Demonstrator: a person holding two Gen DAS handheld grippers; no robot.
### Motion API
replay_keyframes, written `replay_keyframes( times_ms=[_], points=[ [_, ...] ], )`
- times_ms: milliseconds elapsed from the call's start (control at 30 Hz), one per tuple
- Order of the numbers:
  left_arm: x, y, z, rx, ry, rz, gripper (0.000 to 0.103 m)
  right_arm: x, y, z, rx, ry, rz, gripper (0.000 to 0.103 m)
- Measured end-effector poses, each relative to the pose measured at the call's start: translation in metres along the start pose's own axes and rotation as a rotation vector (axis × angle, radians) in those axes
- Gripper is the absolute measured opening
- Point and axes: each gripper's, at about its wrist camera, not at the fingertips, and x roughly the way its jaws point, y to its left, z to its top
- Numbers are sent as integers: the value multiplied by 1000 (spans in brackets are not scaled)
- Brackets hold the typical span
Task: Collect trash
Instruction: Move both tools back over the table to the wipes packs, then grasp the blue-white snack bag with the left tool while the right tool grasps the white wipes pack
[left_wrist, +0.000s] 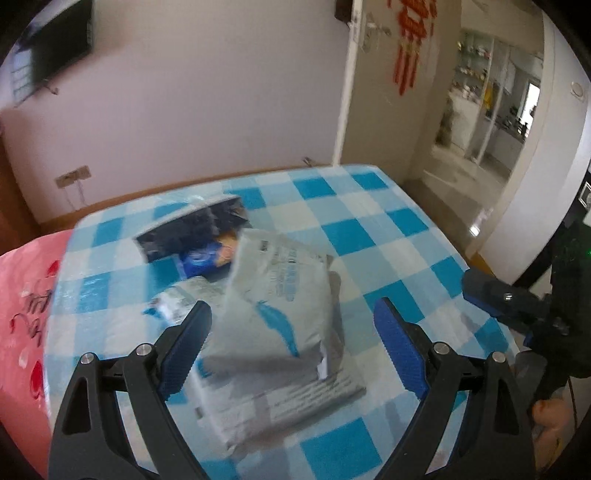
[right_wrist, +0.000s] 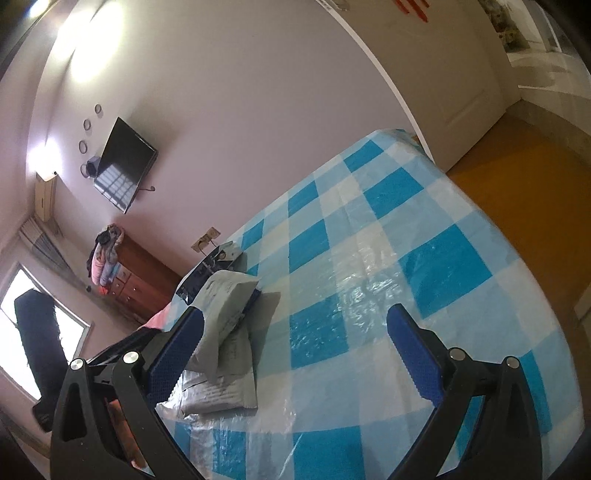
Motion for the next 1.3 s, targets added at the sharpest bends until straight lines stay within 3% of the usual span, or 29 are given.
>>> replay_keyframes(
  times_ms=[100,367,567,700,867,933,1300],
  points=[
    [21,1,5,3,36,11,90,0,-5,3,12,7,3,98],
    [40,-25,-5,-11,76,-161,90,-3,-12,10,15,-1,-16,98],
    [27,-27,-13,-59,42,-221,90,4,-9,8,-7,27,-21,98],
    [1,6,-16,-188,-24,-156,90,11,5,4,-59,57,-23,98],
    [-3,60,-20,-385,-24,-7,90,22,34,-6,-151,110,-23,98],
    [0,72,-18,-432,-22,1,90,26,47,-9,-189,128,-22,98],
    [36,89,-8,-474,38,80,90,61,89,-18,-316,239,-42,98]
  ],
)
